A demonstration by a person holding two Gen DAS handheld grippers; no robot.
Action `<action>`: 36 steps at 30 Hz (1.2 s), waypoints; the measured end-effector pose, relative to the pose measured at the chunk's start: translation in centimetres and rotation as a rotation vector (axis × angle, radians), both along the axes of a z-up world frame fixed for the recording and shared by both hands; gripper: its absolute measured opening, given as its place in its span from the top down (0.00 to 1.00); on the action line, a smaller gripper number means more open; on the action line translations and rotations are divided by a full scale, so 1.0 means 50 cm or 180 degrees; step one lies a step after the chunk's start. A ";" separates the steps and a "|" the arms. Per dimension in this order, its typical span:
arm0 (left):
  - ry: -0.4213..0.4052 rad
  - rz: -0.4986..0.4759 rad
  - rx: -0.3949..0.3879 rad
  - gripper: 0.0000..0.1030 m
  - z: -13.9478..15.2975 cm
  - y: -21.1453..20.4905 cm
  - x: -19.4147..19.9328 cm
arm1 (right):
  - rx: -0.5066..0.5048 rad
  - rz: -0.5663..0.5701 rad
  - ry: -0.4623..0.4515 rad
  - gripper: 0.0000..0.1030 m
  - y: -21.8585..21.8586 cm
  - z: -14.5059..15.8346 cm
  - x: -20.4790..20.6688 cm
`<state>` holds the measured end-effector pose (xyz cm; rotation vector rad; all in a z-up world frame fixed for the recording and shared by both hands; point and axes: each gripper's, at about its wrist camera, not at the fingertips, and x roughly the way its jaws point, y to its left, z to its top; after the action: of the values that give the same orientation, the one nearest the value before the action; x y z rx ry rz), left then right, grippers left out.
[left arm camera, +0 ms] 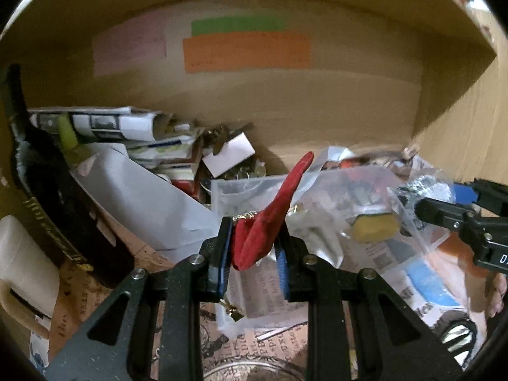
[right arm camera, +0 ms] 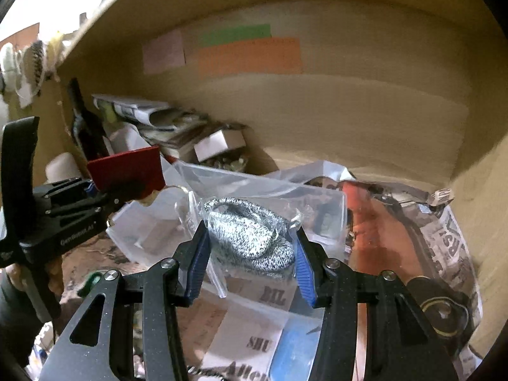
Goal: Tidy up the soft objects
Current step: 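Carry the grey sock and red felt over the box and open both tools, then grasp the green striped sock with the left tool while the right tool grasps the black goggles strap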
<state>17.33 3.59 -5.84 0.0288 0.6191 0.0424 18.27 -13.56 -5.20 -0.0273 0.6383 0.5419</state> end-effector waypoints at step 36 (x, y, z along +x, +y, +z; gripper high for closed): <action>0.0249 -0.0386 -0.0240 0.33 0.016 -0.033 -0.037 | -0.0264 0.0104 0.0049 0.33 0.007 0.000 0.002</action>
<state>15.46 1.94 -5.03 -0.0051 0.6955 -0.0999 18.38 -13.21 -5.22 -0.1119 0.6762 0.5473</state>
